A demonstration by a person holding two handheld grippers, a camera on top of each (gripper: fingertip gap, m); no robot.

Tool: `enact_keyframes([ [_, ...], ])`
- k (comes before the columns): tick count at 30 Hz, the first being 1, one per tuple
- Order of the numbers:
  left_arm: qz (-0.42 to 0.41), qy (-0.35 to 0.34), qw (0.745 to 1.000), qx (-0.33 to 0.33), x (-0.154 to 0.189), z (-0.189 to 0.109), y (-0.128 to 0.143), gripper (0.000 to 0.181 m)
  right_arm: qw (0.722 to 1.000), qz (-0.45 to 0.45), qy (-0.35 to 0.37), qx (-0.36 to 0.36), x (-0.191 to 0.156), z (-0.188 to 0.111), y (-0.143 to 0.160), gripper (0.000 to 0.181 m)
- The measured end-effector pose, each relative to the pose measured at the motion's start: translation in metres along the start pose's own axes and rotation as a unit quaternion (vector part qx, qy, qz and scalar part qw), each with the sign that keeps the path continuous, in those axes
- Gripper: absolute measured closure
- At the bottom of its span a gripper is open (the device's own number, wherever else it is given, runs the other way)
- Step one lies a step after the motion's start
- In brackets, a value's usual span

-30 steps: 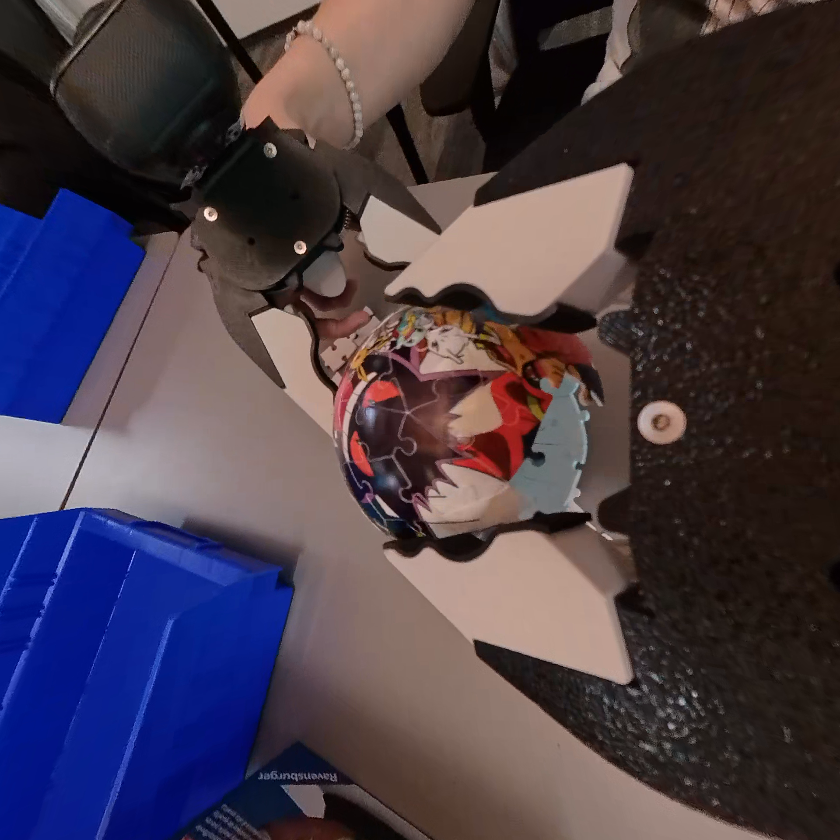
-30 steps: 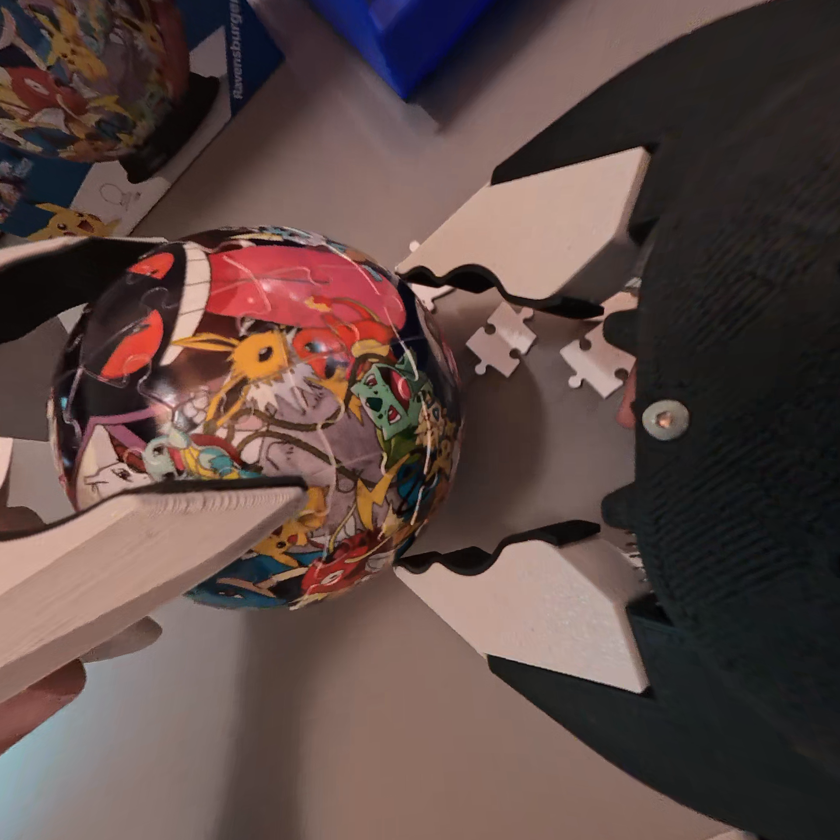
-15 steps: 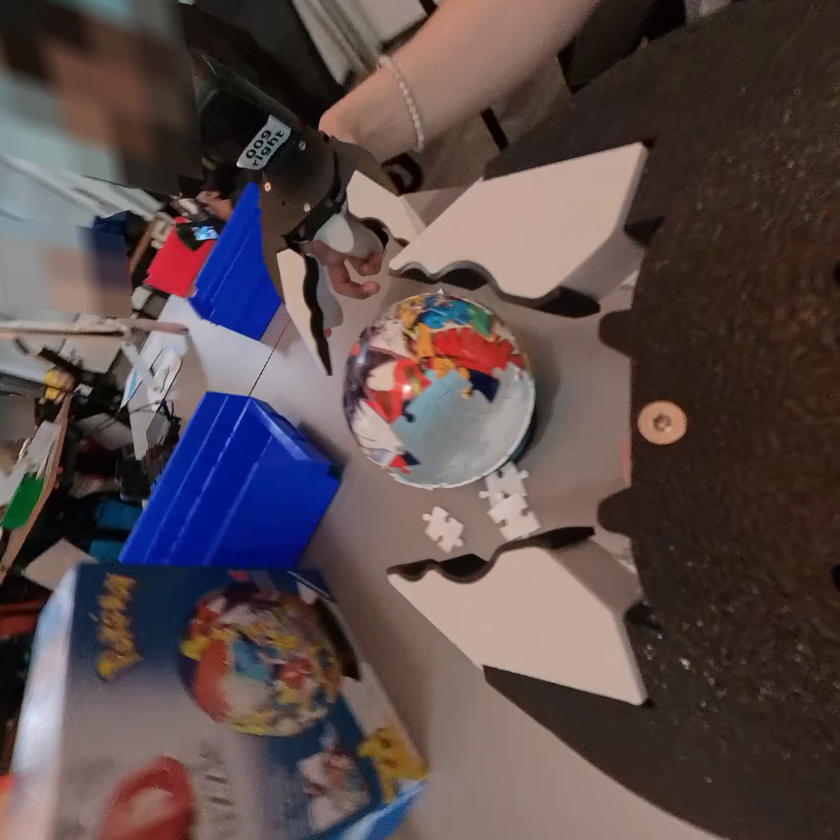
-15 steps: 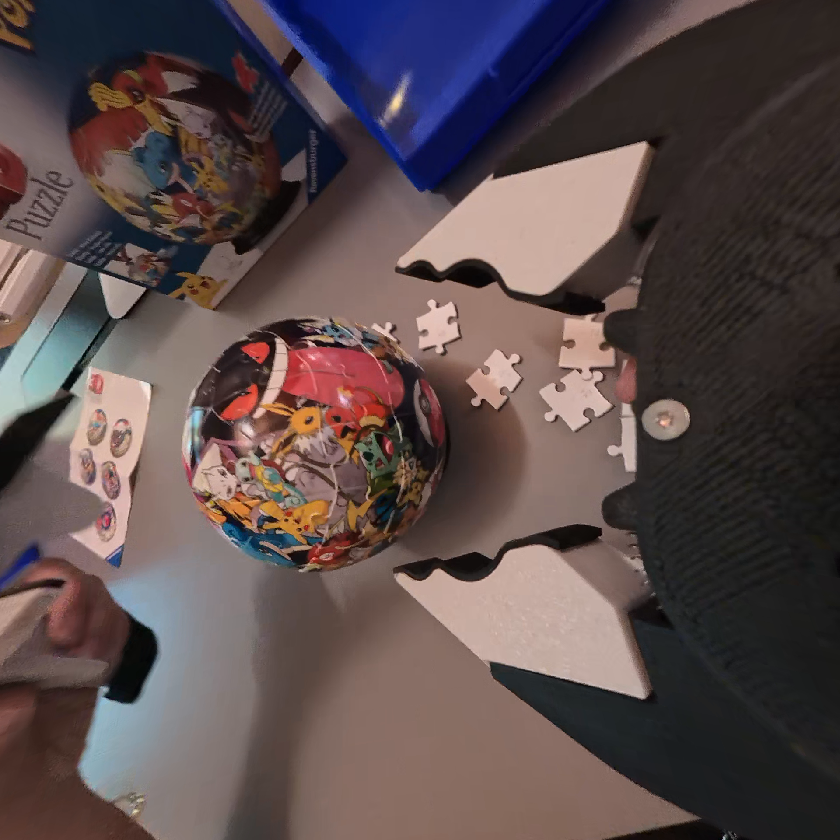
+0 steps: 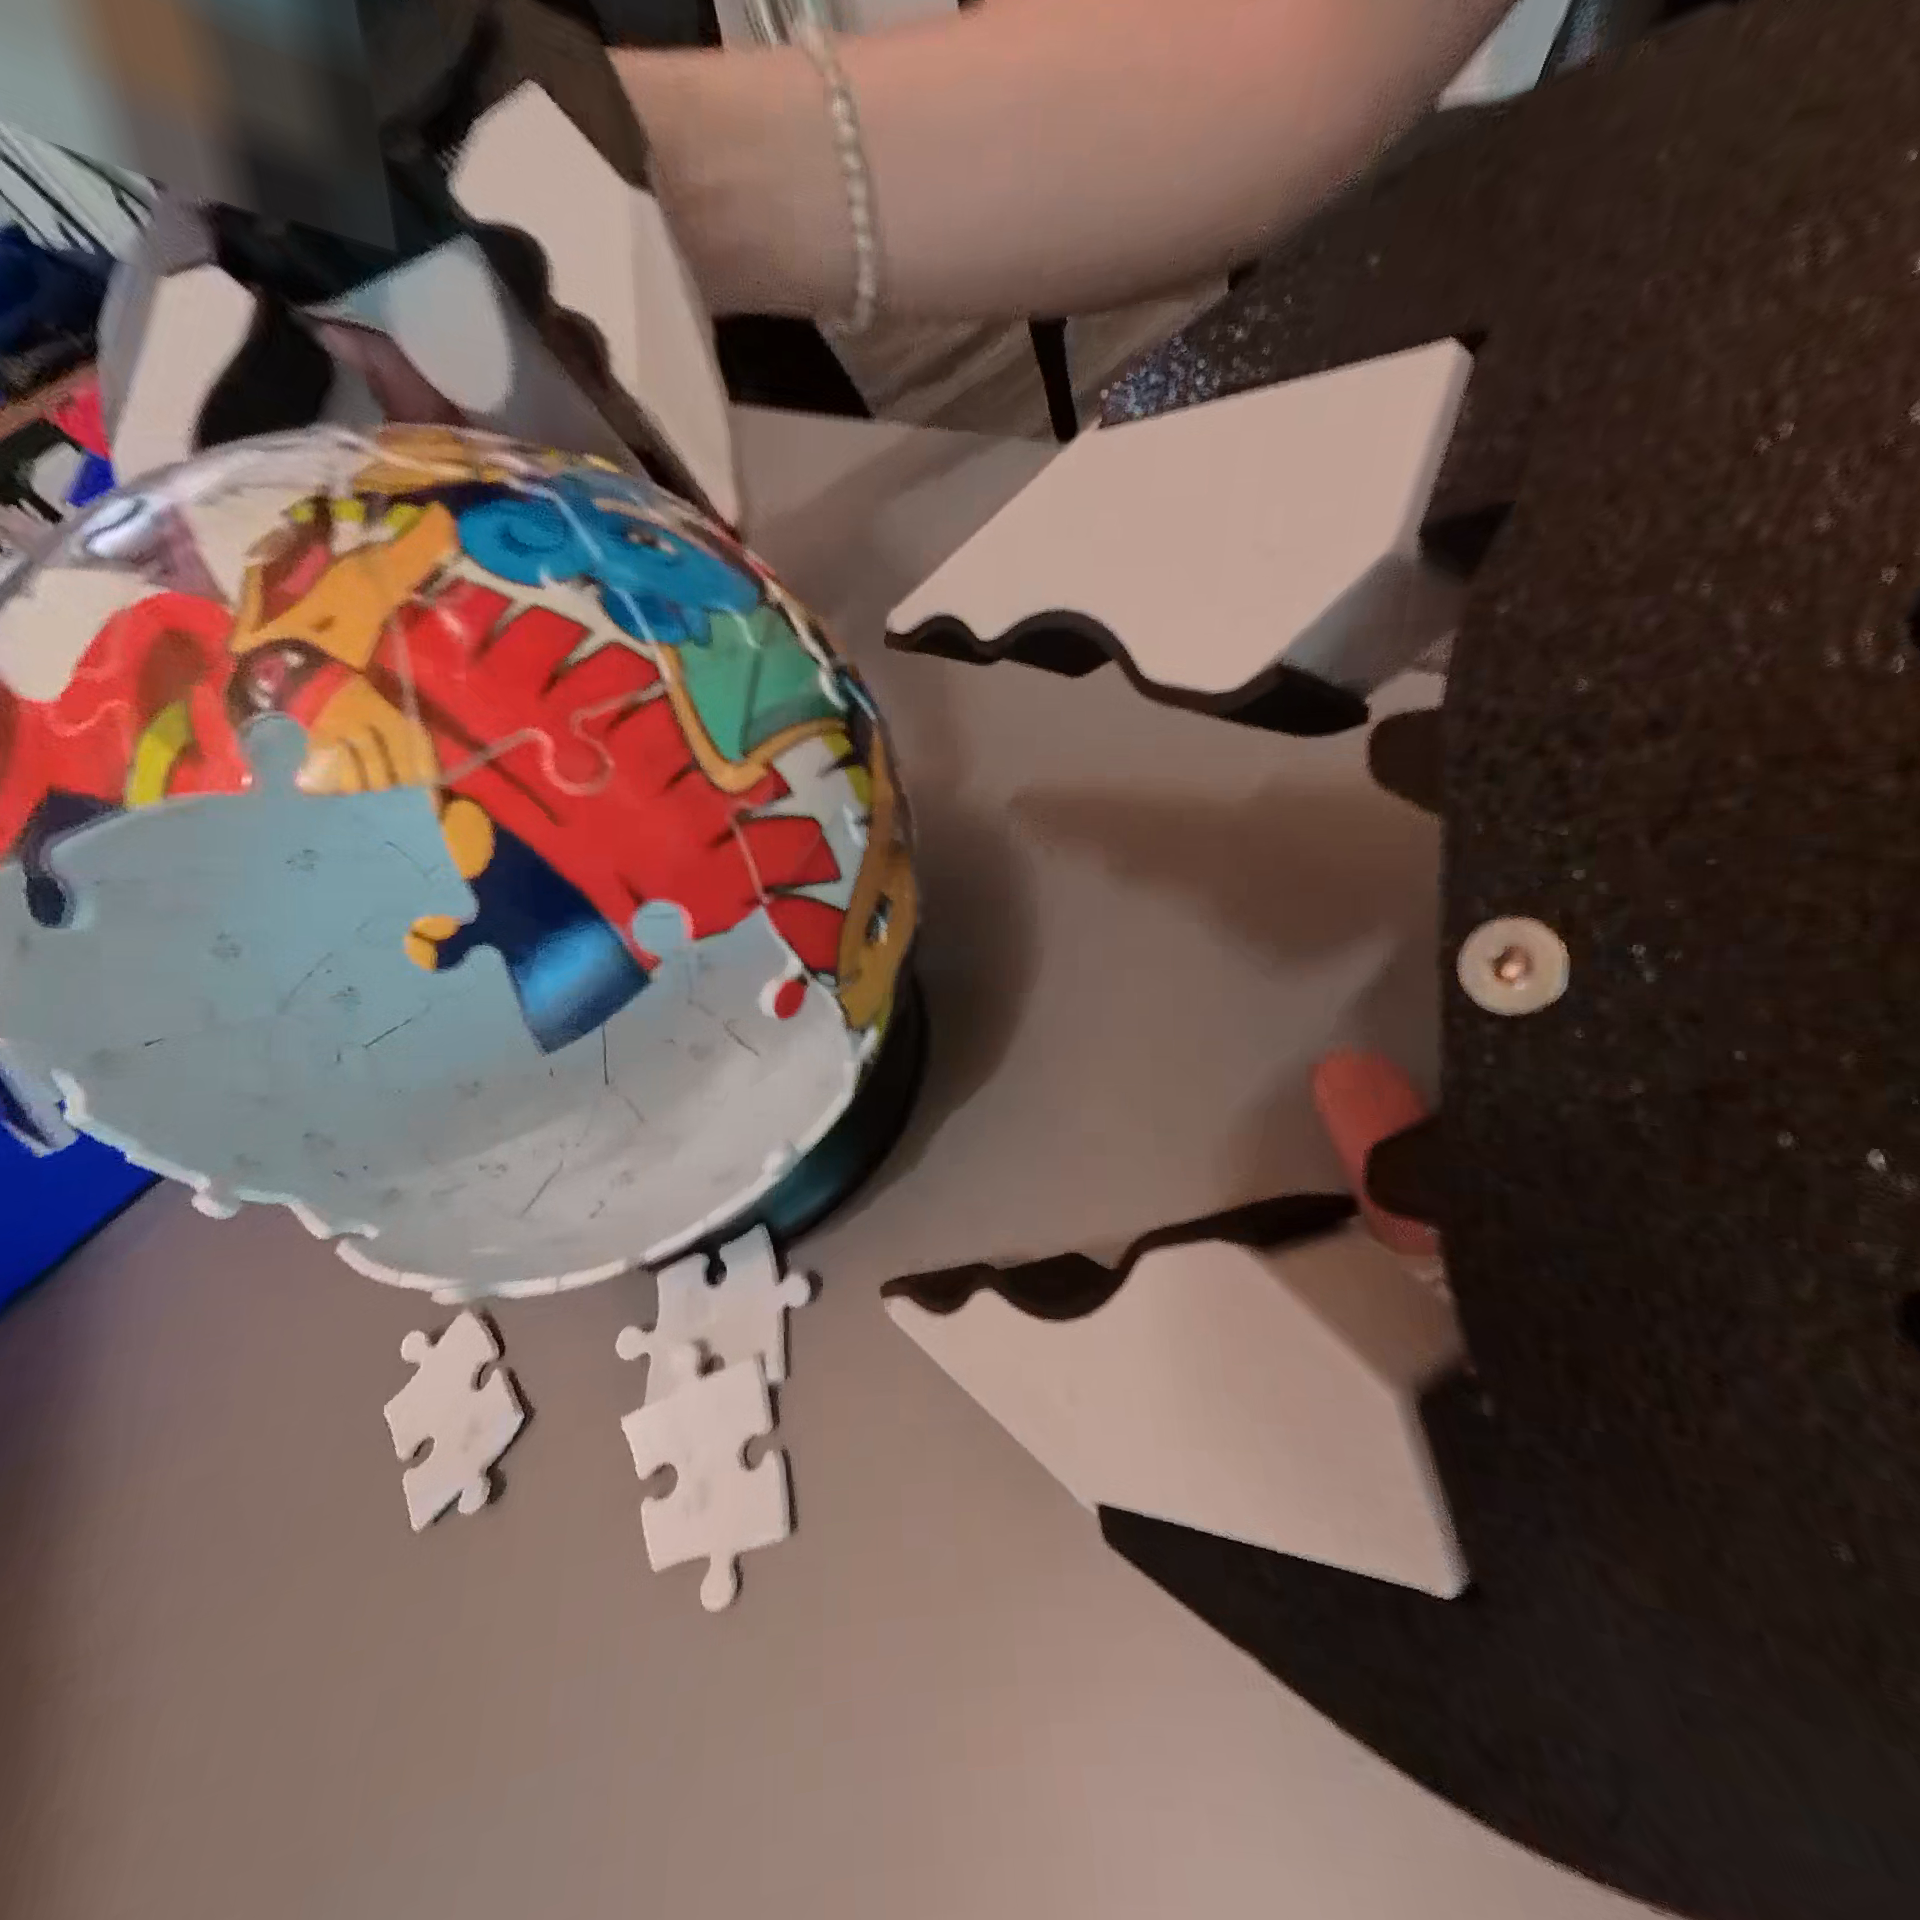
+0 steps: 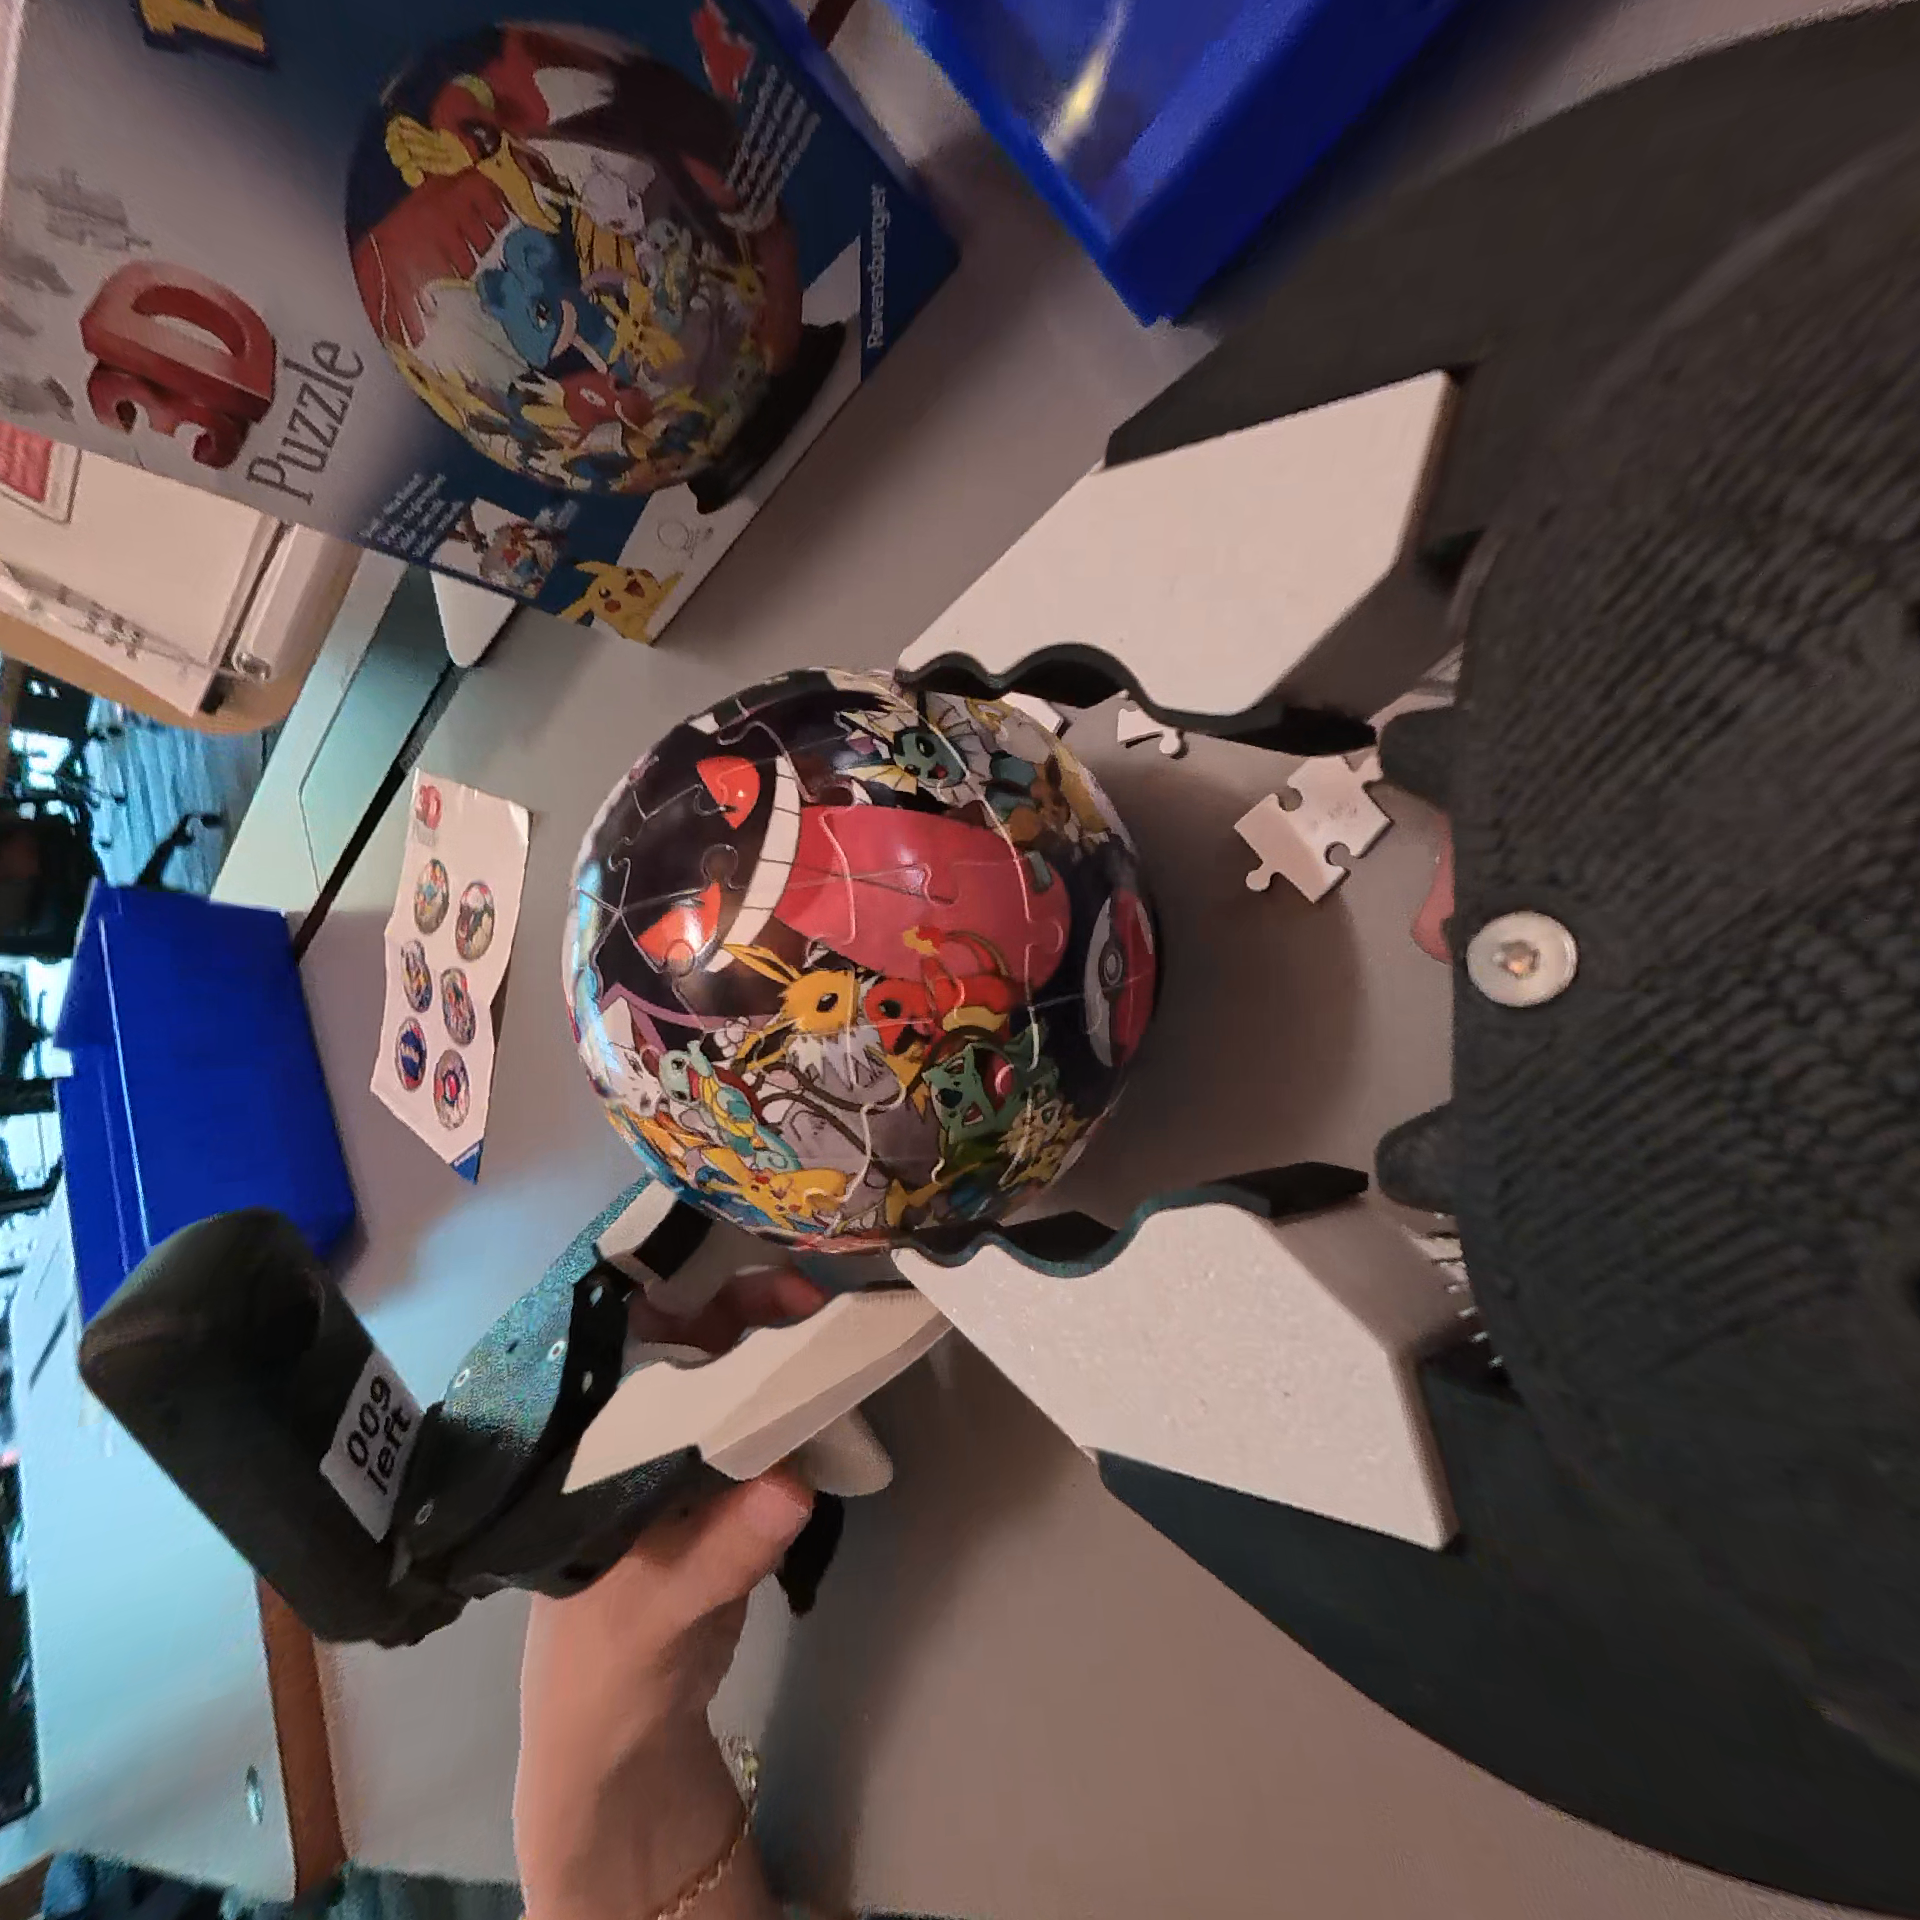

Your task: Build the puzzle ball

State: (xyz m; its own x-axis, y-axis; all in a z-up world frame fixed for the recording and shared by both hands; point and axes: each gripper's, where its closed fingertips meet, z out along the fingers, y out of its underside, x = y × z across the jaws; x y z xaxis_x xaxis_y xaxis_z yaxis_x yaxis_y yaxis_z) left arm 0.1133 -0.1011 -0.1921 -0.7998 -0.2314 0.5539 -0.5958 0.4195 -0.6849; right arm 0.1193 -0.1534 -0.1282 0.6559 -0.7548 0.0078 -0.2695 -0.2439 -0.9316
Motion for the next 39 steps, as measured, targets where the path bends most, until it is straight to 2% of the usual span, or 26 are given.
enact_keyframes([
  [3,-0.039,0.050,0.998,0.016,0.012,0.001,-0.006,0.068,0.999,-0.012,0.034,0.000,-0.005,-0.003,0.002,0.080],
  [5,-0.064,0.083,0.994,0.035,0.017,-0.001,-0.012,0.068,0.999,-0.019,0.033,-0.035,-0.012,-0.003,0.013,0.076],
  [7,-0.083,0.088,0.991,0.048,0.013,-0.002,-0.017,0.067,0.997,-0.032,0.021,-0.071,-0.019,-0.005,0.022,0.072],
  [9,-0.093,0.091,0.990,0.055,0.012,-0.003,-0.020,0.067,0.996,-0.035,0.007,-0.077,-0.020,-0.010,0.019,0.074],
  [13,-0.104,0.081,0.989,0.069,0.009,-0.004,-0.027,0.061,0.997,0.079,-0.019,-0.003,0.004,-0.013,-0.020,0.081],
  [15,-0.109,0.069,0.990,0.059,0.007,-0.001,-0.025,0.055,0.991,0.130,-0.034,-0.011,0.015,-0.007,-0.021,0.086],
  [18,-0.117,0.084,0.988,0.052,0.012,-0.001,-0.024,0.064,0.982,0.179,-0.037,-0.043,0.026,0.005,-0.012,0.069],
  [21,-0.100,0.098,0.989,0.050,0.015,-0.002,-0.025,0.071,0.981,0.183,-0.050,-0.044,0.021,0.006,-0.012,0.076],
  [23,-0.074,0.093,0.992,0.048,0.014,-0.002,-0.025,0.071,0.978,0.192,-0.073,-0.044,0.012,0.005,-0.011,0.090],
  [29,0.113,0.046,0.992,0.027,0.006,-0.004,-0.018,0.072,0.990,0.138,-0.031,-0.005,-0.001,0.000,0.001,0.086],
  [36,0.287,-0.009,0.957,0.040,-0.006,-0.010,-0.023,0.071,0.994,0.107,0.036,0.007,-0.016,0.005,0.015,0.084],
  [39,0.335,-0.028,0.941,0.040,-0.011,-0.011,-0.023,0.070,0.995,0.059,0.077,-0.029,-0.021,0.012,0.031,0.083],
])
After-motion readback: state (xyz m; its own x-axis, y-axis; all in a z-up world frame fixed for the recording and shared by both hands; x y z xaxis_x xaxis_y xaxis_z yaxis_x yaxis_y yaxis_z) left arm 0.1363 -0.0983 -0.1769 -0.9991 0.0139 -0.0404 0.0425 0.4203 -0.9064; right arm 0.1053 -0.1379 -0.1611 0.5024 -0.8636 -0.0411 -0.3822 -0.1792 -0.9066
